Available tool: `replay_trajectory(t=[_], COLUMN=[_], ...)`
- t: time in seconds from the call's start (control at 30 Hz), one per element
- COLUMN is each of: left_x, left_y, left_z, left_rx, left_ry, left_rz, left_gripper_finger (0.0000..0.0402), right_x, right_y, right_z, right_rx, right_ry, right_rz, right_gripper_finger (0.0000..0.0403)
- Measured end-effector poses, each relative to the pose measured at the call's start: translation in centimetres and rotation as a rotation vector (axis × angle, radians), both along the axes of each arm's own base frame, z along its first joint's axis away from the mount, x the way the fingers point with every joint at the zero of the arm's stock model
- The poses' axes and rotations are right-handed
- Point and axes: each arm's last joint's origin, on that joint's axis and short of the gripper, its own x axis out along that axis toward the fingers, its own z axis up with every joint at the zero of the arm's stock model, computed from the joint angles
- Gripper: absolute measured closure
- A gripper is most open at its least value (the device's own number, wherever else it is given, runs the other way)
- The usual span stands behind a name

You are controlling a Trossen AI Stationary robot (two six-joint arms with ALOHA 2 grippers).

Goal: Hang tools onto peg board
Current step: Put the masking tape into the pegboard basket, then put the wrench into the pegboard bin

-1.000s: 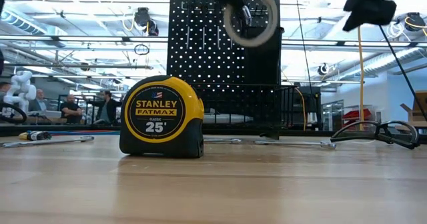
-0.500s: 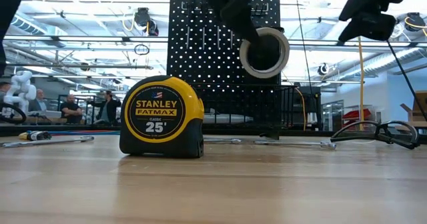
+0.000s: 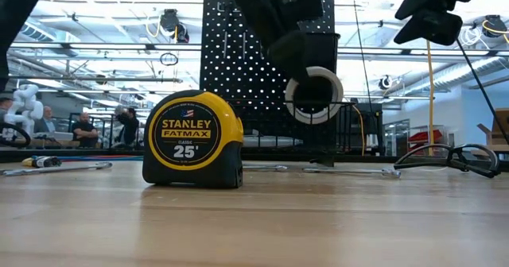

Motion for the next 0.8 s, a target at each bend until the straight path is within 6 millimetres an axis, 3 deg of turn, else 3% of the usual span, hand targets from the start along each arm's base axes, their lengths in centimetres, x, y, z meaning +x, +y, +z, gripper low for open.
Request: replay_trajectory(t=[0.23,0.53,0.8], left_x=[0.0,-0.1,-1.0], left_y=[-0.2,-0.9,-1.8], left_z=[-0.2,-0.3,1.0], left_rx=[-0.007,0.009,-0.001], left_ry=[0.008,0.032,0.026], left_rz=[-0.01,-0.011,-0.006], left_gripper_finger=[0.0334,0.0171,0.0148], right_x=[0.0,0.0,0.0], right_y=[0.0,0.0,0.0], right_z=[0.0,0.0,0.0], right_rx=[0.001,0.002,0.0], right_ry=[0.0,0.0,0.0], right_rz=[0.001,0.001,0.004], right_gripper_finger=[0.0204,0.0204,0.0204])
